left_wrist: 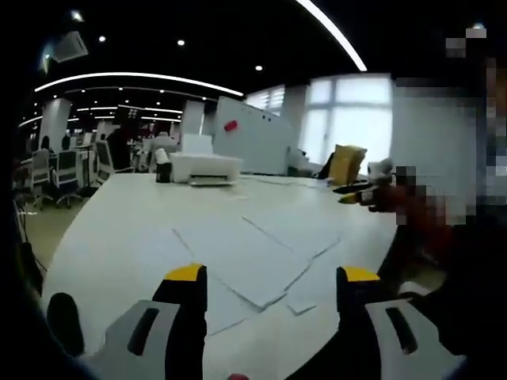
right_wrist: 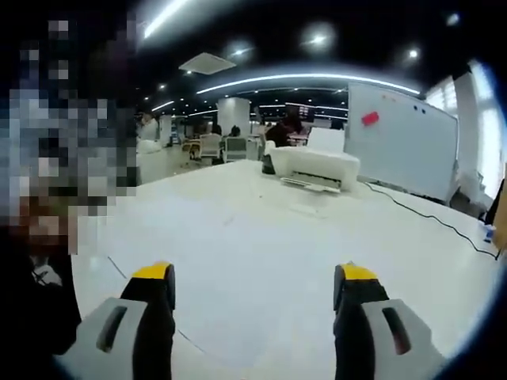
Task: Organize the stack of printing papers by aligning and flattening the scattered papers on the table
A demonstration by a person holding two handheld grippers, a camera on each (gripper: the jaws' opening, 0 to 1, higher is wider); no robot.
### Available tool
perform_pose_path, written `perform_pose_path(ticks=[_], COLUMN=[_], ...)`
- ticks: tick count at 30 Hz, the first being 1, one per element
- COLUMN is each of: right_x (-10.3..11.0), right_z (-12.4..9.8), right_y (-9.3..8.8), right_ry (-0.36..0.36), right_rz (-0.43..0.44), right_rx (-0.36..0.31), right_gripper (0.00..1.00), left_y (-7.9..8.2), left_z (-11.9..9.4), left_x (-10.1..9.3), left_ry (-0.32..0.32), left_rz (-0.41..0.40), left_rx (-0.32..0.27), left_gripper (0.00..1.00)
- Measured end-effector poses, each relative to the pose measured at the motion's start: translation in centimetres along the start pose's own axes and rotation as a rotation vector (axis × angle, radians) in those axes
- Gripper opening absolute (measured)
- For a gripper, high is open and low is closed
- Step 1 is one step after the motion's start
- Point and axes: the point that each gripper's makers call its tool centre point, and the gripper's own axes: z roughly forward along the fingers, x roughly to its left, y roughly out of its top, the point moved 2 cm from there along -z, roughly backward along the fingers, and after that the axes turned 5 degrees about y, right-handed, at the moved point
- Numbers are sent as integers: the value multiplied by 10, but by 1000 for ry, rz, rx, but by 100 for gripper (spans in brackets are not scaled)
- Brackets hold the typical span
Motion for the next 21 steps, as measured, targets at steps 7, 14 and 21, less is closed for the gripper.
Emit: perform_pose_path(ticks=[7, 14, 21], right_x=[-6, -11, -12], right_z=[10, 20, 32], right_y=[-1, 3, 1], right_ry=[-16, -9, 4], right_rz=[-10, 1, 12], right_rx=[12, 3, 9], right_gripper=[76, 76, 75], left_y=[-1, 0, 1], left_z=[1, 3, 3], left_x=[-2, -6, -7], left_ry=[-4, -9, -10], left_rz=[0, 6, 11], left_rx=[4, 8, 12], left_gripper=[69, 69, 69])
